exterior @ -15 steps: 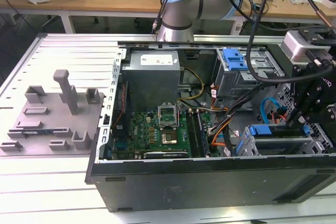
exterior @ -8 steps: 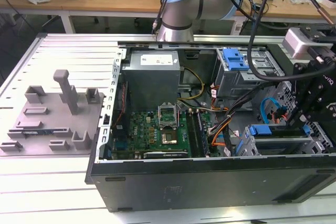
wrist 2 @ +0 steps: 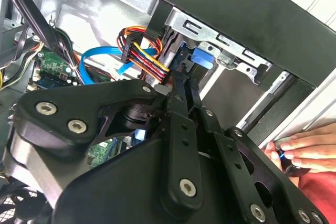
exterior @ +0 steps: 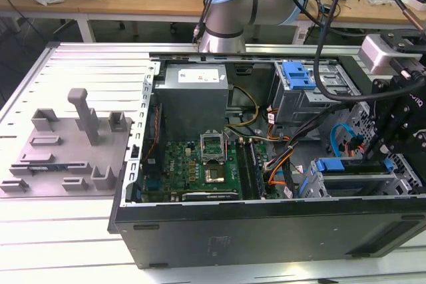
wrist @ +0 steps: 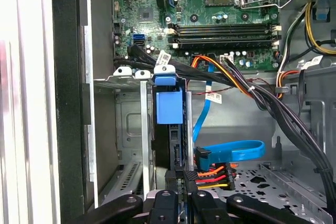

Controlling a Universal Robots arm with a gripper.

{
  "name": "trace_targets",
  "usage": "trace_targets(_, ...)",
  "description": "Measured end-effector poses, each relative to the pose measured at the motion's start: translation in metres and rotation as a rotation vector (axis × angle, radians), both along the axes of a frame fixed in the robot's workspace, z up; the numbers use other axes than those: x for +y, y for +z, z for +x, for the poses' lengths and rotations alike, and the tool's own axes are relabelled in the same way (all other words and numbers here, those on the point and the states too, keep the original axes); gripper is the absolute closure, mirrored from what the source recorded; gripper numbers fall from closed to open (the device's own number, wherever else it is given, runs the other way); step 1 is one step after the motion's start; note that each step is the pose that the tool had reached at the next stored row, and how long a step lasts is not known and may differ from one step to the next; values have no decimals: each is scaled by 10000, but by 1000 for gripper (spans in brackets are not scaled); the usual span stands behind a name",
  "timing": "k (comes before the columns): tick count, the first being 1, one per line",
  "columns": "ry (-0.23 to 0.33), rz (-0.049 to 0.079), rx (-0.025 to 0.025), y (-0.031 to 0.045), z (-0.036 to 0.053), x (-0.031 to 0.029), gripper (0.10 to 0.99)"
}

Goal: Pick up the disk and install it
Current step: 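Insert the first disk wire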

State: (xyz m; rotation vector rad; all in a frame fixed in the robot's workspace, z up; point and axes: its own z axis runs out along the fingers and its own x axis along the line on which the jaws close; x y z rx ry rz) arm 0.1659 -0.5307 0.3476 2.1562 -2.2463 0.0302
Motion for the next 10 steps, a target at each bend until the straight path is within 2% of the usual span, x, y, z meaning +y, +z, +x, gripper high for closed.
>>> trace_targets(7, 0, 0, 0, 0, 0, 7, 922)
trace_targets(10, 1, 0, 0, -65, 0, 3, 922)
